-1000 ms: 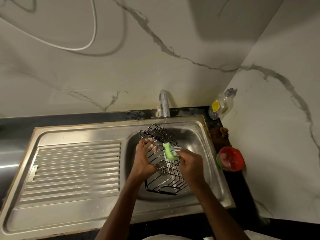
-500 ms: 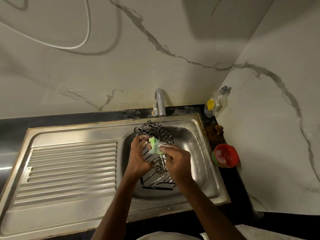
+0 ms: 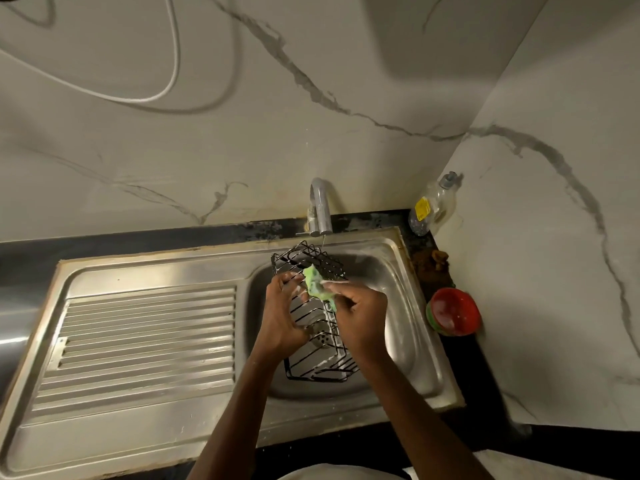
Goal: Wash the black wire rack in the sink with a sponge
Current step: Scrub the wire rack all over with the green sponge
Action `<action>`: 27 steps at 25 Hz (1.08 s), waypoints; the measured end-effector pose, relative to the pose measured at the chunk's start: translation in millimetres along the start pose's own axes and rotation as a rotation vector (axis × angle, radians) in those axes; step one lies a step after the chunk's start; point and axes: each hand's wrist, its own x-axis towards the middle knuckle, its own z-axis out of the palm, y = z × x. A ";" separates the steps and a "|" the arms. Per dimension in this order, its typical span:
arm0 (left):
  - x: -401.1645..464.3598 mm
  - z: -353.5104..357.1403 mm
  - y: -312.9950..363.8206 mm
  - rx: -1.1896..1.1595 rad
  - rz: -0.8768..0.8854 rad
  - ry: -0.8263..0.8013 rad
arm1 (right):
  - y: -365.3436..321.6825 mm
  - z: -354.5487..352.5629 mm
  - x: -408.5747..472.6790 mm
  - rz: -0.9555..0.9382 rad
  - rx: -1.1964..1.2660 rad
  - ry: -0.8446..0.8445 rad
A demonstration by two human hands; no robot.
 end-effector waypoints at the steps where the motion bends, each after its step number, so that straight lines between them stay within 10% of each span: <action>1: -0.1 -1.2 0.0 0.000 0.002 0.000 | 5.9 -3.4 -0.3 -0.077 -0.030 -0.021; 9: -5.7 0.7 8.0 -0.014 -0.007 0.010 | 70.6 -18.8 12.4 0.238 -0.338 -0.007; 16: 5.2 -8.7 -14.7 -0.006 -0.022 0.037 | 15.3 15.0 11.9 -0.129 -0.233 -0.147; 27: 5.5 -8.9 -1.4 0.053 0.017 -0.049 | 2.7 27.9 18.0 0.073 -0.261 -0.029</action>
